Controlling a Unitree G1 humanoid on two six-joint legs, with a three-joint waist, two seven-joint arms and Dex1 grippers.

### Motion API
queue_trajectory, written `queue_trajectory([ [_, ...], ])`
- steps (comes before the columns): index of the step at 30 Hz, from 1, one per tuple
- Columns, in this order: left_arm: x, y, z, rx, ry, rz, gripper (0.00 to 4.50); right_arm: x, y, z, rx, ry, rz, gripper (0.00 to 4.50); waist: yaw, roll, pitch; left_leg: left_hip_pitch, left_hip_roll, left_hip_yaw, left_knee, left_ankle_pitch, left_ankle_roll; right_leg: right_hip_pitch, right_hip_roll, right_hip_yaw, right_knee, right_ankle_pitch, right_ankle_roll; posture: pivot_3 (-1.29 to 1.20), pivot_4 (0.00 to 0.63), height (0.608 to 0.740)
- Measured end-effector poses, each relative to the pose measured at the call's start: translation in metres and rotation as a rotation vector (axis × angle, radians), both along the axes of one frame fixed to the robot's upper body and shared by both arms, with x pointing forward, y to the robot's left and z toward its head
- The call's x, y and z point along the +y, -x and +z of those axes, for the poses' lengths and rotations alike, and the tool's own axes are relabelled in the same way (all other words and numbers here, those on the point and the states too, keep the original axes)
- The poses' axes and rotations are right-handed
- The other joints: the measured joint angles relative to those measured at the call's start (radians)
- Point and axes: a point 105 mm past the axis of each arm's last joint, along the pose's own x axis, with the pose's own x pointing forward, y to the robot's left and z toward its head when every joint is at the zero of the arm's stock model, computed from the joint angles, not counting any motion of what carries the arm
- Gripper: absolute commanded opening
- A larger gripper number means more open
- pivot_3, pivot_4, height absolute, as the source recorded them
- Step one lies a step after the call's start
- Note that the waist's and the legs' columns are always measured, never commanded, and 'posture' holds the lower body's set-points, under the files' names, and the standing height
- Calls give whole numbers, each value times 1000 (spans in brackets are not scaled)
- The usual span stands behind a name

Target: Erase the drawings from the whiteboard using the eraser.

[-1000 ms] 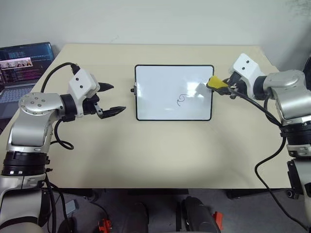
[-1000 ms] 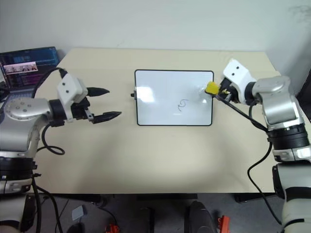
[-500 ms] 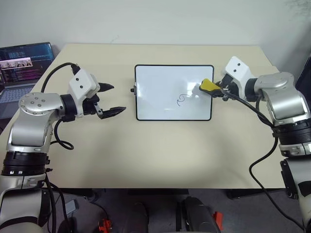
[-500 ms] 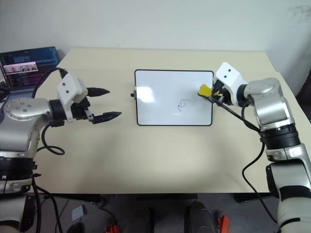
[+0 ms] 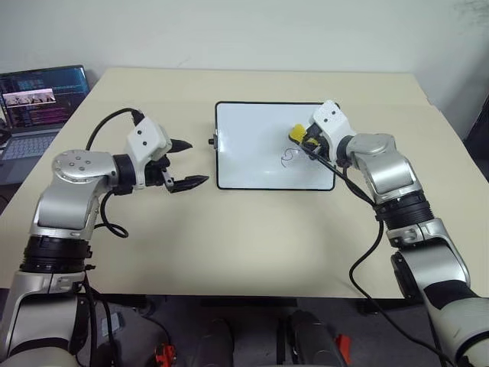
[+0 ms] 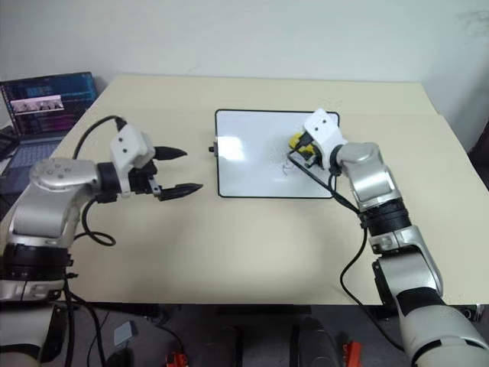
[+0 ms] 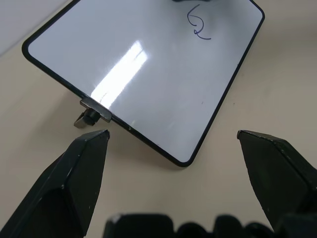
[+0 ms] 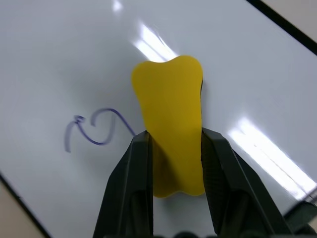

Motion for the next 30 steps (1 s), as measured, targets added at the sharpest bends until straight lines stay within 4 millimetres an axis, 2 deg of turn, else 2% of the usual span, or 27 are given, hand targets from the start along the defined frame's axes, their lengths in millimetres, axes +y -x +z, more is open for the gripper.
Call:
queue_trajectory([
  [6,0,1,-2,5,-1,-1,4500,-5,-12,7,-62,53,-48,986,-3,0,0,3,0,0,0,0,0,3,0,0,1,0,0,0,150,740],
  [12,0,2,-5,15,-2,-1,4500,-1,-13,2,-92,157,-44,986,-4,-2,-1,4,0,0,4,0,0,5,0,0,2,0,0,0,150,740],
  [14,0,2,-7,22,-1,2,4500,4,-10,-9,-79,198,-23,986,-4,-4,-4,5,0,-1,5,0,0,6,1,0,2,0,1,0,150,740],
  [23,0,3,-7,26,1,3,4500,51,21,-58,27,312,173,985,-15,-8,-6,6,1,-1,8,1,1,7,3,1,3,2,5,0,150,740],
  [26,-1,3,-6,25,1,0,4500,60,29,-67,64,323,207,985,-14,-8,-6,6,1,-1,9,1,2,7,3,1,3,2,5,0,150,740],
  [30,-2,4,-6,22,0,-2,4500,61,30,-68,68,336,214,985,-14,-8,-6,6,1,-1,9,1,2,7,3,1,3,2,5,0,150,740],
])
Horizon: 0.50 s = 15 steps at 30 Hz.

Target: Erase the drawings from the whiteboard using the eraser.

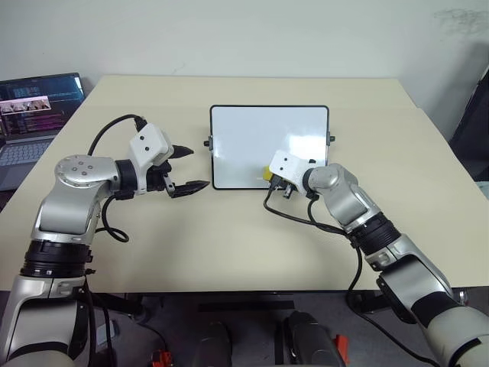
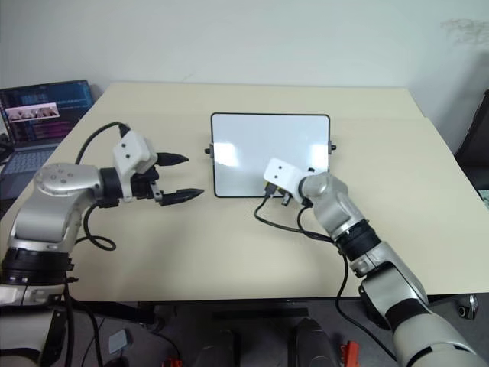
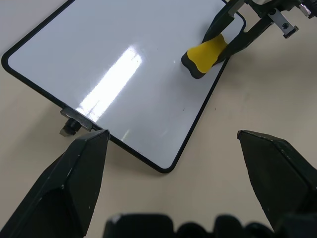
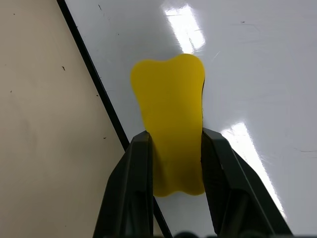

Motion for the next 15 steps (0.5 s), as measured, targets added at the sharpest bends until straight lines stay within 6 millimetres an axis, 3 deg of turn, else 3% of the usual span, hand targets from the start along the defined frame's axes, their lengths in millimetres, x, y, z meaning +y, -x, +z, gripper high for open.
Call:
queue_trajectory([
  [6,-1,0,1,-3,-1,-2,4500,-4,-5,0,4,2,-18,985,2,0,0,0,0,0,0,0,0,0,0,0,0,0,0,0,150,740],
  [15,-1,0,1,-5,-1,-3,4500,-34,-31,39,-156,9,-140,984,14,0,0,-1,0,0,1,2,2,0,0,0,-1,1,0,0,150,740],
])
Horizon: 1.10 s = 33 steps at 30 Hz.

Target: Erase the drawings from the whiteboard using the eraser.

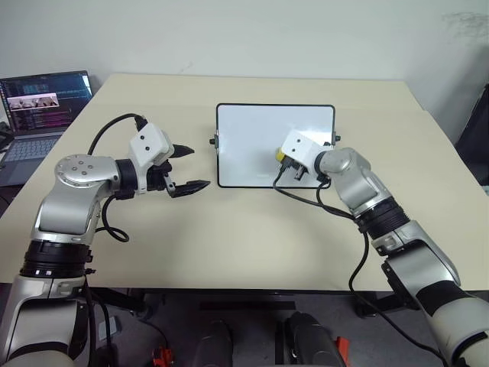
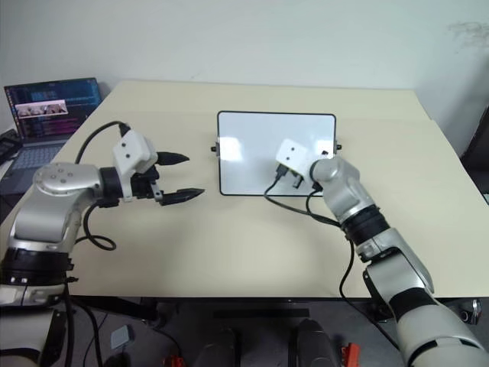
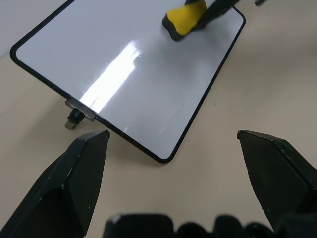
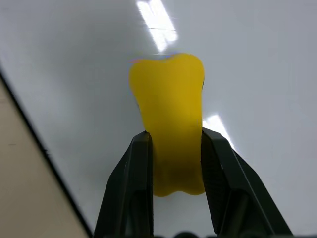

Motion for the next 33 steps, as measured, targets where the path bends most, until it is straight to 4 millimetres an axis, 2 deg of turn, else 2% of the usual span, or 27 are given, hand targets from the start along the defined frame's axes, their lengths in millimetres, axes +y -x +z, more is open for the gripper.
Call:
queue_trajectory([
  [6,0,-1,3,-9,1,-1,4500,-23,-6,14,-51,-3,-66,984,1,0,0,-1,0,0,0,0,0,-1,0,0,0,0,0,0,150,740],
  [12,-1,-4,5,-12,7,-5,4500,-29,17,16,57,-72,15,983,0,2,3,-4,0,0,-3,0,0,-4,0,0,-2,-1,0,0,150,740],
  [17,0,-3,11,-24,-3,-17,4500,-67,38,62,9,-64,35,982,0,4,5,-9,0,-1,-4,-2,-1,-8,-1,-2,-3,0,-2,0,150,740],
  [19,2,-3,13,-24,-7,-15,4500,-76,46,76,-4,-72,47,982,-1,4,5,-9,0,0,-5,-2,-2,-8,-1,-2,-4,-1,-3,0,150,740],
  [22,2,-2,17,-30,-14,-31,4500,-88,55,77,26,-70,70,982,-3,4,5,-9,0,0,-6,-2,-2,-8,-1,-2,-5,-2,-1,0,150,740],
  [26,4,0,16,-16,-24,-44,4500,-111,71,66,98,-20,84,982,0,4,5,-9,0,1,-6,-2,-2,-8,-2,-2,-6,-4,1,0,150,740],
  [30,0,2,16,-6,-20,-70,4500,-122,74,69,97,-20,59,982,-4,4,5,-9,0,1,-6,-2,-2,-8,-2,-1,-5,-4,1,0,150,740],
  [33,-5,2,17,-4,-7,-95,4500,-140,74,76,73,-43,-12,982,0,4,5,-9,0,1,-5,-2,-2,-8,-2,-1,-5,-4,1,0,150,740],
])
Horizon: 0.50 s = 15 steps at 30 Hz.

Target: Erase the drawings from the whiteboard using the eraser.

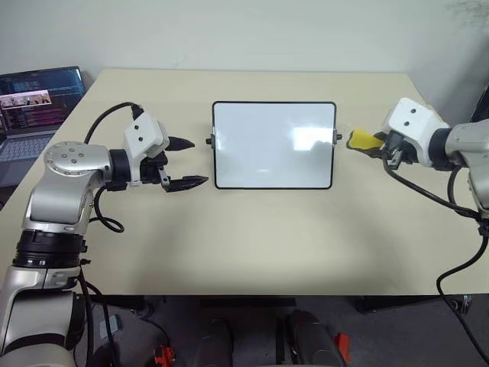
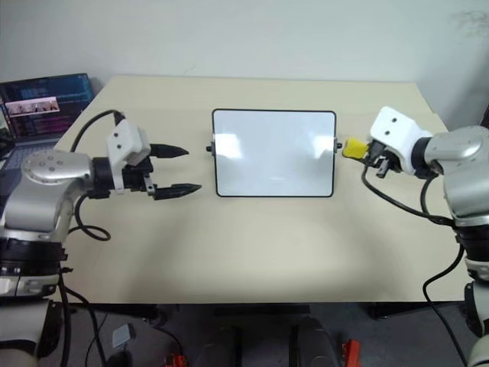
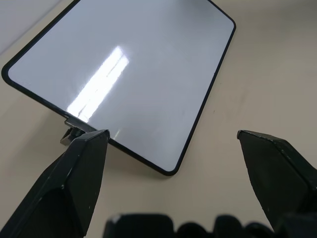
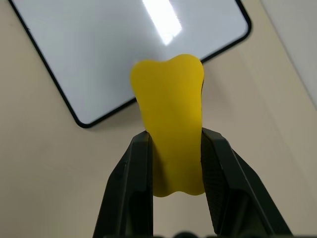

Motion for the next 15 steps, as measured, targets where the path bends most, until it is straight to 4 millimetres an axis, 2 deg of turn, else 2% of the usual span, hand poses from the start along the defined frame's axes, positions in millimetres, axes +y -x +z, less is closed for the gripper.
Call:
queue_trajectory([
  [3,-25,-2,0,3,51,-83,4500,-35,2,-6,28,-89,-164,982,14,0,0,0,-1,-1,1,0,0,2,0,-1,-1,0,0,0,150,740],
  [6,-54,0,-12,46,76,-179,4500,-67,6,-22,84,-181,-336,982,25,0,0,0,-1,0,2,0,0,2,-1,-1,-1,3,-4,0,150,740],
  [9,-80,0,-18,76,107,-258,4500,-82,13,-30,128,-256,-431,982,26,0,0,0,-1,0,2,0,0,2,-1,-1,0,3,-4,0,150,740],
  [11,-115,4,-20,89,160,-360,4500,-95,22,-39,182,-367,-517,982,28,0,0,0,-1,-1,3,0,0,3,-1,-1,-1,3,-4,0,150,740],
  [13,-149,12,-28,113,185,-462,4500,-97,26,-48,226,-450,-564,982,31,0,0,0,-2,0,5,0,0,4,-1,0,-2,3,-3,0,150,740],
  [15,-173,15,-38,155,212,-511,4500,-104,30,-60,261,-495,-623,982,30,0,0,0,-2,0,5,0,0,4,-1,0,-1,3,-3,0,150,740],
])
